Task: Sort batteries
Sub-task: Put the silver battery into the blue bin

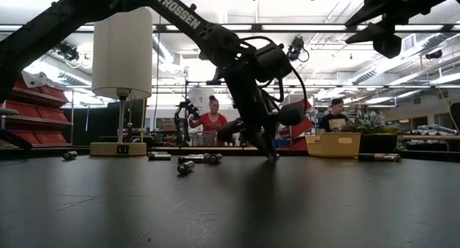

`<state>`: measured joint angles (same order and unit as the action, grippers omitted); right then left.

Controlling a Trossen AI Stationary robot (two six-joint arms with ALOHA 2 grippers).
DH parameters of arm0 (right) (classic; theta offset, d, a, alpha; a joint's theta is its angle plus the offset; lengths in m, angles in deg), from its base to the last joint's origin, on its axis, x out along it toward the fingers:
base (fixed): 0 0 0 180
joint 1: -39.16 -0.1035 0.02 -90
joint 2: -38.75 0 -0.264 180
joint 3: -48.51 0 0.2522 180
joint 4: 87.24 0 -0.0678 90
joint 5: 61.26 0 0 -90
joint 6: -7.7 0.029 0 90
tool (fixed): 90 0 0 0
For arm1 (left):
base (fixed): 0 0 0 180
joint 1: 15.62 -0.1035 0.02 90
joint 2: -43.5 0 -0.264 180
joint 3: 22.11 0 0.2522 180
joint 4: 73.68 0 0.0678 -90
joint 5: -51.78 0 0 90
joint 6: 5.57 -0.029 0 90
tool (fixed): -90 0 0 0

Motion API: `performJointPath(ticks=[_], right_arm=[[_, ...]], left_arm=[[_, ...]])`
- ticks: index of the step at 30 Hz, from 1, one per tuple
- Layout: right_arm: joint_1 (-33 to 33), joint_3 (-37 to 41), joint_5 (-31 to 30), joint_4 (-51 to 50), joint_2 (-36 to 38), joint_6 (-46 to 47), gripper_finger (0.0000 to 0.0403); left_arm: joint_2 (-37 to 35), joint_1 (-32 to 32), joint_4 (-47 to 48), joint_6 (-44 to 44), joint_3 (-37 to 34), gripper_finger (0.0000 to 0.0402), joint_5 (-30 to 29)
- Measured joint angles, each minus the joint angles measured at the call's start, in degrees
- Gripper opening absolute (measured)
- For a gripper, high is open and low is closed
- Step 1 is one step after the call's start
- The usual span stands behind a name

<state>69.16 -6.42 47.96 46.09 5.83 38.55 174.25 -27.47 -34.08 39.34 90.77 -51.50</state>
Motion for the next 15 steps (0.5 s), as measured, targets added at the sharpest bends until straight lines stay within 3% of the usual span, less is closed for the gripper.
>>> performJointPath(ticks=[9, 15], right_arm=[[0.1, 0.0, -0.1, -1.8, 0.0, -1.4, 0.0150], [0.3, 0.0, -2.9, -2.4, 0.0, -2.8, 0.0150]], left_arm=[[-10.6, 1.4, 9.9, -14.3, 4.4, 0.0031, 0.7], [-20.9, 4.4, 20.0, -15.7, 4.5, 0.0031, 8.0]])
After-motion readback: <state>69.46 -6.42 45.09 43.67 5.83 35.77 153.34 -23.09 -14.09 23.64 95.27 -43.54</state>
